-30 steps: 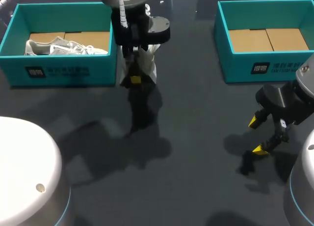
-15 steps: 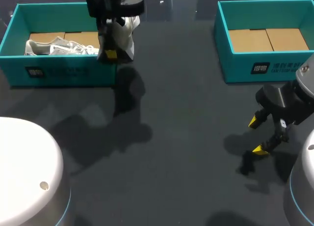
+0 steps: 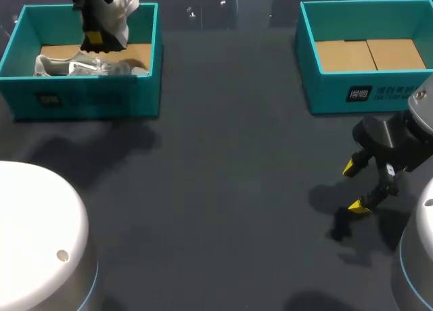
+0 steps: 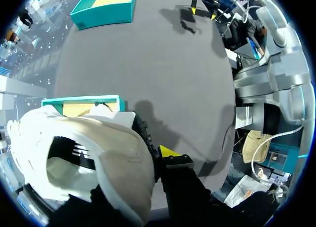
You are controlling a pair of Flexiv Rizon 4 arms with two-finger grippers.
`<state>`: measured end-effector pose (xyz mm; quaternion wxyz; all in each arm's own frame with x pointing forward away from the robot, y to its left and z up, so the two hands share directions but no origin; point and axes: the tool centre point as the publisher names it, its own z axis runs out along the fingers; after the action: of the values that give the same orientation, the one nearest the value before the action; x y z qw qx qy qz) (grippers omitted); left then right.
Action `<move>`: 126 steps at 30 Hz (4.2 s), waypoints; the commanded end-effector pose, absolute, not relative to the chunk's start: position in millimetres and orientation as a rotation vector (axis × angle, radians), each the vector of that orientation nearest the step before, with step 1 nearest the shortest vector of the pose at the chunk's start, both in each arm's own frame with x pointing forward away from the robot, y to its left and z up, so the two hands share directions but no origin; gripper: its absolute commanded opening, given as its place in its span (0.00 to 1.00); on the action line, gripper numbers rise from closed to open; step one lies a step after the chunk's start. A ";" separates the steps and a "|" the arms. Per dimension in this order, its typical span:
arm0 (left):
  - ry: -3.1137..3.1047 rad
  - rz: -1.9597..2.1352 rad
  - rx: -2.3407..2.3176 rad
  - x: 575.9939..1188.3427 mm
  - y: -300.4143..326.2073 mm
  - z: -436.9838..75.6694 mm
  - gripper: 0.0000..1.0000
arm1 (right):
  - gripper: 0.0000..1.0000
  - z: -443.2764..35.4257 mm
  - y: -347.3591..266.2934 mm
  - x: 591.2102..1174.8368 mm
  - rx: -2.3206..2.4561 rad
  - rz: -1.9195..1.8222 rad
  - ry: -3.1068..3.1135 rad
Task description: Take the shoe out of the shoebox, open the shoe tongue, remove and reinsert the insole, then place the shoe into the shoebox
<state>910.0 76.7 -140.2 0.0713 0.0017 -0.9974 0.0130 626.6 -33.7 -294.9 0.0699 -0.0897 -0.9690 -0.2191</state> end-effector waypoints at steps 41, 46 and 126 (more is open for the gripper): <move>-2.742 -0.047 -1.131 1081.1 231.1 -157.3 0.00 | 1.00 -295.5 -33.2 625.2 -0.272 -0.657 -2.920; -2.590 0.006 -1.352 1093.1 242.2 -157.1 0.00 | 1.00 -295.5 -33.2 625.2 -0.272 -0.657 -2.920; -2.096 -0.100 -2.025 1169.5 292.5 -304.4 0.00 | 1.00 -295.5 -33.2 625.2 -0.272 -0.657 -2.920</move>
<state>1165.4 294.7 -299.5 0.1098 -0.6906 -0.7141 -0.0339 626.6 -33.7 -294.9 0.0699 -0.0897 -0.9690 -0.2191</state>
